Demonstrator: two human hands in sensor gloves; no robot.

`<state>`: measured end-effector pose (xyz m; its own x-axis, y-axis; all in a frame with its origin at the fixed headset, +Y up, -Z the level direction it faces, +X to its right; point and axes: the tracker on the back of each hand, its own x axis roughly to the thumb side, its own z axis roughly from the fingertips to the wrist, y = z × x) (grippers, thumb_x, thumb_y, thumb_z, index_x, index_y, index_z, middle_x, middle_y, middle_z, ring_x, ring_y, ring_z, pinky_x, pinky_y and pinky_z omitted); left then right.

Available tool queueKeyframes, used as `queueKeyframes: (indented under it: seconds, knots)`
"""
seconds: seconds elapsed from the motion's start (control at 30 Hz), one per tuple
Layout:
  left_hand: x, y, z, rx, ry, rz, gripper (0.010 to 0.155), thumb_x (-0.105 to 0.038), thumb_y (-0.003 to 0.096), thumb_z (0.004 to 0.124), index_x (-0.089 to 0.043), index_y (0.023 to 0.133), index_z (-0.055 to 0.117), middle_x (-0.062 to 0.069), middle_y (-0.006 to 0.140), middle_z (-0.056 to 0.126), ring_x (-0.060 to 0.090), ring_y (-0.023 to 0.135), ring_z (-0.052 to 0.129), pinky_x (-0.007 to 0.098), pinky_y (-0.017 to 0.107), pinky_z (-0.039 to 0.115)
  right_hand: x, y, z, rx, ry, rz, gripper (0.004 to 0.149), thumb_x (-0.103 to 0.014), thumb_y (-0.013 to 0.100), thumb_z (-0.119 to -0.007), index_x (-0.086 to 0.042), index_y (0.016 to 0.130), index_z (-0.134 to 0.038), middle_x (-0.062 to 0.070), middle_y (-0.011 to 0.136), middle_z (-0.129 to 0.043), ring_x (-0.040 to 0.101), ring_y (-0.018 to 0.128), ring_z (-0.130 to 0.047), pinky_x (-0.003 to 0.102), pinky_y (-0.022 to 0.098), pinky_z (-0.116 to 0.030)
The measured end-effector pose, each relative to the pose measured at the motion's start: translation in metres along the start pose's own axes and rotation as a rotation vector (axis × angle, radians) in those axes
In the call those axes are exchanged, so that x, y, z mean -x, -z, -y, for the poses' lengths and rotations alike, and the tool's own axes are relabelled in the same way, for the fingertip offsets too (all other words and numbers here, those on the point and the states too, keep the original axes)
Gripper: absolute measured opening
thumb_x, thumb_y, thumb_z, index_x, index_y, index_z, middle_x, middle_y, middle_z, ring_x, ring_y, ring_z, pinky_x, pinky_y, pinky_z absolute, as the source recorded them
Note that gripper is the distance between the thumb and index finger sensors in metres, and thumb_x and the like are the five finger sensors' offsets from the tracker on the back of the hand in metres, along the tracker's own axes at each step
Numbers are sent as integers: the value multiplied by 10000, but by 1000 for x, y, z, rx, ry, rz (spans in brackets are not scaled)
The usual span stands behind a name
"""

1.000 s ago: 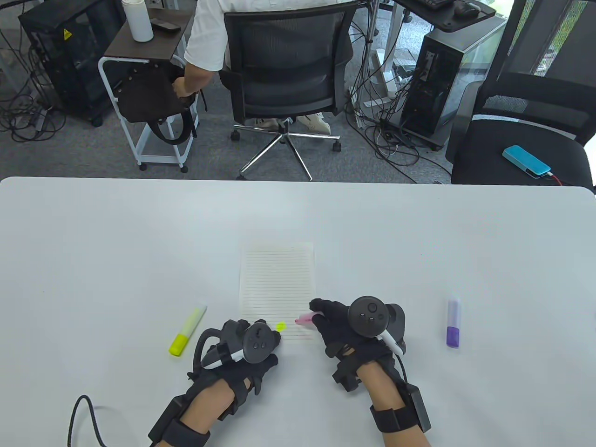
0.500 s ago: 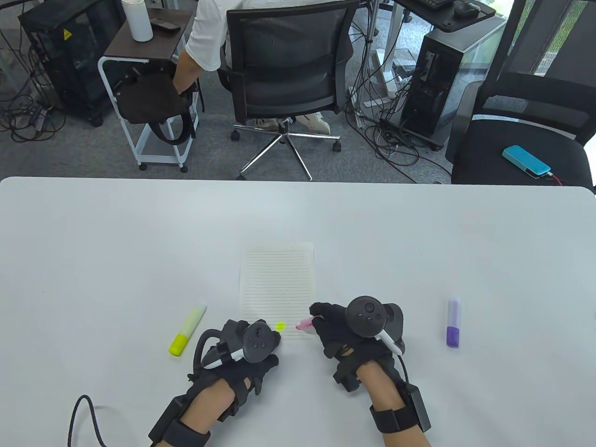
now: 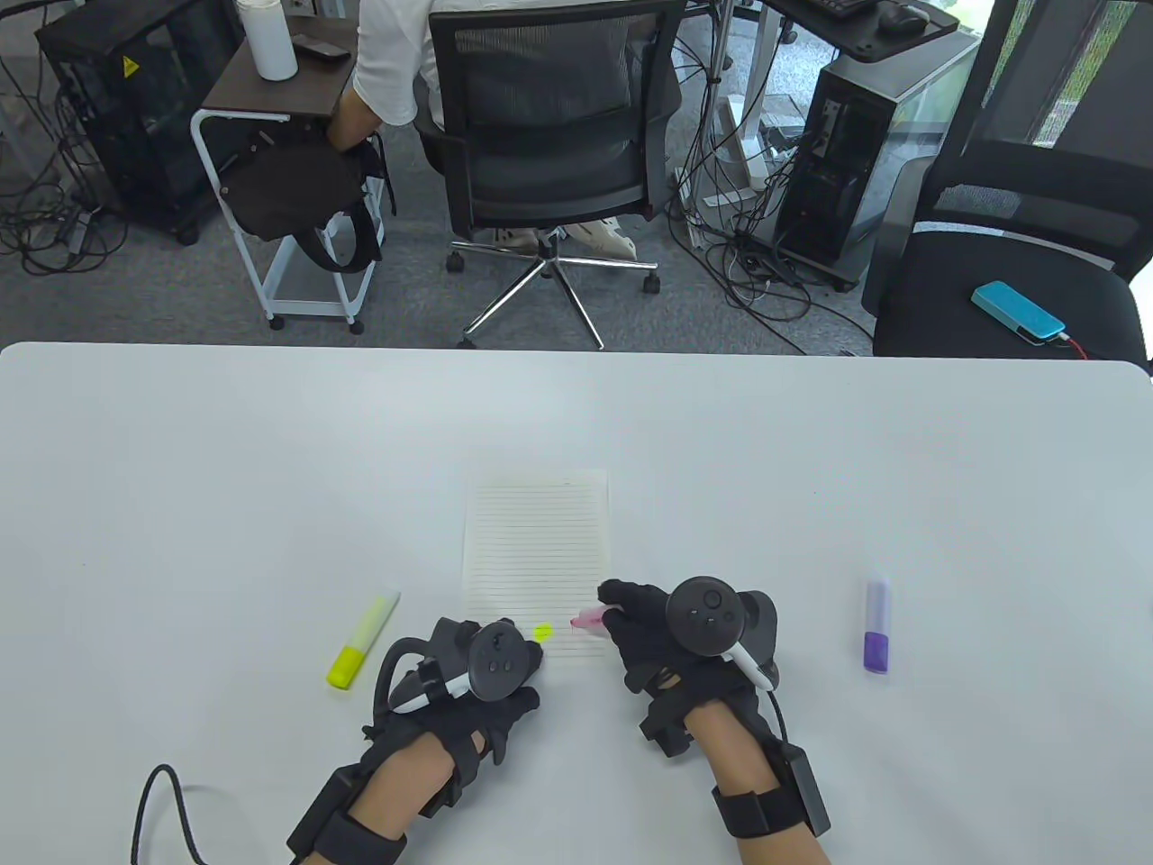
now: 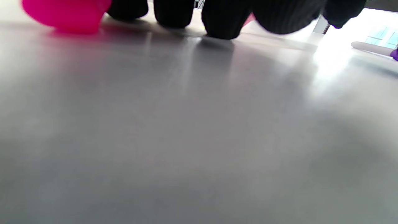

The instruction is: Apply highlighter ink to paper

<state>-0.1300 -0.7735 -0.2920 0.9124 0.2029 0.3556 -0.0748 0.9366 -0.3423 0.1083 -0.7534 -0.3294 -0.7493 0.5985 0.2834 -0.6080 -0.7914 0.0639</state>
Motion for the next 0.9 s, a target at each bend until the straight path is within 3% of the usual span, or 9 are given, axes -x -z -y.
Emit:
queueKeyframes:
  seconds: [0.9]
  knots:
    - [1, 0, 1, 17, -15, -5, 638, -541, 464, 683, -308, 1055, 615, 74, 1142, 489, 467, 1015, 528, 671, 709, 423, 3, -2, 10, 25, -28, -63, 357, -315, 467, -875, -166, 788, -920, 218, 572, -970, 234, 258, -1017, 487, 290, -876]
